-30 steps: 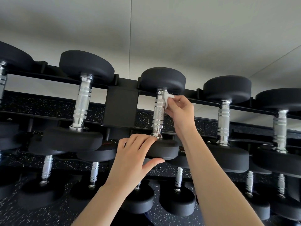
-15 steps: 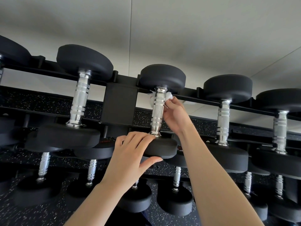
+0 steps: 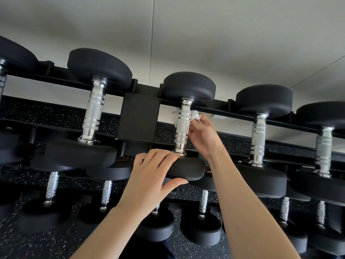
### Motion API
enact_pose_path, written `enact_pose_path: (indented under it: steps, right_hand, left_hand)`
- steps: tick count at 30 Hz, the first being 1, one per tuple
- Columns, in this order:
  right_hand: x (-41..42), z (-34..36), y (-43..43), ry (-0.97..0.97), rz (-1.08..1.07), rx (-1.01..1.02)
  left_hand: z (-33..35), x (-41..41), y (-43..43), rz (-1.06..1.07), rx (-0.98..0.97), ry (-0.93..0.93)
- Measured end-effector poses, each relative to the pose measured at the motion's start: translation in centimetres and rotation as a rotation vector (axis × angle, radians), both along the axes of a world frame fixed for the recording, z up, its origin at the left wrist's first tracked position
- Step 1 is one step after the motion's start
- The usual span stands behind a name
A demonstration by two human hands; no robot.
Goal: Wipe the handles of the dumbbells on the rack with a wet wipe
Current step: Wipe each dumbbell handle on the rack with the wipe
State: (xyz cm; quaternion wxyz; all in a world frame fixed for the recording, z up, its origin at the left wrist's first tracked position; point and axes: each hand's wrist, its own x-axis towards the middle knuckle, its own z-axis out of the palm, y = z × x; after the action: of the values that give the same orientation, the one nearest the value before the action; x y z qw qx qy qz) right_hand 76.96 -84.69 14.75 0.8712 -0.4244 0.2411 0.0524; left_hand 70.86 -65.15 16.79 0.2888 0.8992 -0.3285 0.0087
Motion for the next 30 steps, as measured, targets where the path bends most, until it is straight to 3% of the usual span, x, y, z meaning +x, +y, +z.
enact_pose_path:
  steps: [8, 13, 23, 30]
  right_hand:
    - [-2.3, 0.1, -0.2, 0.002, 0.135, -0.115]
    - [-2.7, 0.4, -0.4, 0.01, 0.113, -0.053]
    - [-2.5, 0.6, -0.7, 0.012, 0.162, -0.118]
    - [-3.8, 0.9, -1.5, 0.102, 0.339, -0.22]
  left_hand:
    - [0.0, 0.0, 0.1, -0.004, 0.025, 0.017]
    - [0.0, 0.0, 0.1, -0.006, 0.024, 0.011]
    - [0.1, -0.1, 0.0, 0.001, 0.015, 0.032]
    - [0.1, -0.1, 0.0, 0.003, 0.006, 0.011]
